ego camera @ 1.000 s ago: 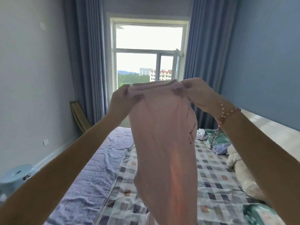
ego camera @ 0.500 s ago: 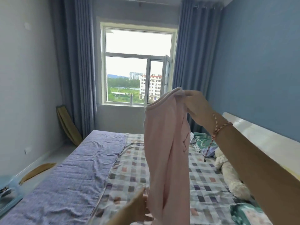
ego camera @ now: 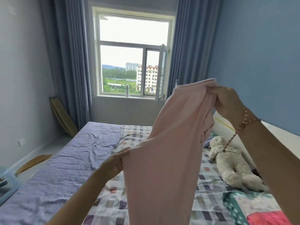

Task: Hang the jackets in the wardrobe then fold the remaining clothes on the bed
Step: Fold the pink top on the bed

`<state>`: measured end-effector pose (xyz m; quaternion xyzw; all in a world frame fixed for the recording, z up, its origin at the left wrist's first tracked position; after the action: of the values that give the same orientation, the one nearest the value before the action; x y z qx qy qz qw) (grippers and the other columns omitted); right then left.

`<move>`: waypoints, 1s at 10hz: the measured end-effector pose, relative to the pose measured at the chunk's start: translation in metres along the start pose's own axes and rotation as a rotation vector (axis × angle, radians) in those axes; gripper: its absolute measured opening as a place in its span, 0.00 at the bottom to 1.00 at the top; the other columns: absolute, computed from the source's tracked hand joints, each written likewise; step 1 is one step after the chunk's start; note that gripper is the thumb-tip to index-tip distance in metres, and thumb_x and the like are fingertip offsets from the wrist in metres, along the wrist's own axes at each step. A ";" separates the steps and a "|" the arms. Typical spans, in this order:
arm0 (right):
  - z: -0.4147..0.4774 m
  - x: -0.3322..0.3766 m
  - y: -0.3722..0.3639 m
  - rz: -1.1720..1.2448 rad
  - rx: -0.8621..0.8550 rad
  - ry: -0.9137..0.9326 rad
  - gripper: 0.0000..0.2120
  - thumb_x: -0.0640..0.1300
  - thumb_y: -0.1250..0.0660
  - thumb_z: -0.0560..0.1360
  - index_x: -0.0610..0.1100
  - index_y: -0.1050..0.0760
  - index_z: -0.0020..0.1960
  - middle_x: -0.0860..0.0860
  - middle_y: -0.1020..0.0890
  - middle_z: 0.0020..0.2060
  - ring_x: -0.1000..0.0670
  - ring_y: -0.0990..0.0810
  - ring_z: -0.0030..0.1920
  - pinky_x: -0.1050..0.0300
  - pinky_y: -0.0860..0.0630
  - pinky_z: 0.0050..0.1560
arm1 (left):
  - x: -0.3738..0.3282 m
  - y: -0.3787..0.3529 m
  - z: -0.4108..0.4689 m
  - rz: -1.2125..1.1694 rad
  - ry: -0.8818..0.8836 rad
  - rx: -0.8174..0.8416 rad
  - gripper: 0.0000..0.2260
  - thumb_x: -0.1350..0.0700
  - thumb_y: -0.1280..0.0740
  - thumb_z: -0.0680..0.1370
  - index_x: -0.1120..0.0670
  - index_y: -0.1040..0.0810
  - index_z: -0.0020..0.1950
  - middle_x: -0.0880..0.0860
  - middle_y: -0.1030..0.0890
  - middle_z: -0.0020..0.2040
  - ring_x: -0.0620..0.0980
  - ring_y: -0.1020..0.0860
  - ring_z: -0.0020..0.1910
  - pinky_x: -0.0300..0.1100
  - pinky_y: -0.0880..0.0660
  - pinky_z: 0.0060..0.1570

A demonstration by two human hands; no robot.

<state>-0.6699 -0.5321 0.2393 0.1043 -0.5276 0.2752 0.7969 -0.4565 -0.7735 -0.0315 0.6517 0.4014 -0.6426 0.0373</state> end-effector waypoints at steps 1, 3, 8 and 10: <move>0.011 -0.002 0.007 0.048 0.006 -0.016 0.09 0.33 0.38 0.76 0.42 0.23 0.39 0.55 0.20 0.25 0.58 0.22 0.27 0.64 0.25 0.33 | -0.035 0.016 -0.004 0.294 -0.165 -0.090 0.15 0.69 0.32 0.71 0.64 0.22 0.56 0.56 0.17 0.42 0.47 0.18 0.36 0.36 0.20 0.38; 0.036 -0.029 0.017 0.137 -0.115 -0.073 0.08 0.33 0.36 0.74 0.41 0.25 0.38 0.51 0.22 0.27 0.55 0.26 0.28 0.68 0.32 0.23 | -0.116 0.012 0.000 1.251 -0.914 -0.496 0.13 0.56 0.32 0.74 0.62 0.21 0.32 0.55 0.23 0.26 0.51 0.30 0.26 0.41 0.30 0.29; 0.070 -0.053 -0.067 0.140 0.263 0.060 0.11 0.30 0.40 0.75 0.39 0.20 0.47 0.48 0.18 0.39 0.52 0.21 0.41 0.65 0.22 0.41 | -0.188 0.077 0.116 0.647 -0.459 -0.425 0.08 0.58 0.35 0.78 0.60 0.22 0.53 0.55 0.22 0.46 0.51 0.26 0.47 0.42 0.30 0.43; -0.074 -0.077 -0.083 -0.137 0.588 0.140 0.13 0.37 0.25 0.62 0.56 0.16 0.36 0.54 0.16 0.35 0.55 0.18 0.39 0.63 0.21 0.41 | -0.090 0.111 0.078 1.015 -0.108 -0.290 0.05 0.56 0.37 0.79 0.55 0.26 0.54 0.53 0.26 0.47 0.49 0.29 0.45 0.38 0.32 0.42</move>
<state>-0.5887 -0.5926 0.1494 0.3464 -0.3612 0.3681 0.7836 -0.4427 -0.9354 -0.0187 0.7179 0.1179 -0.5143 0.4540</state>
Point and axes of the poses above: each hand's wrist, its own z-axis towards the middle knuckle, its own y-axis out of the back of the hand, x = y × z, the point moved 8 cm from there along z, towards the middle knuckle
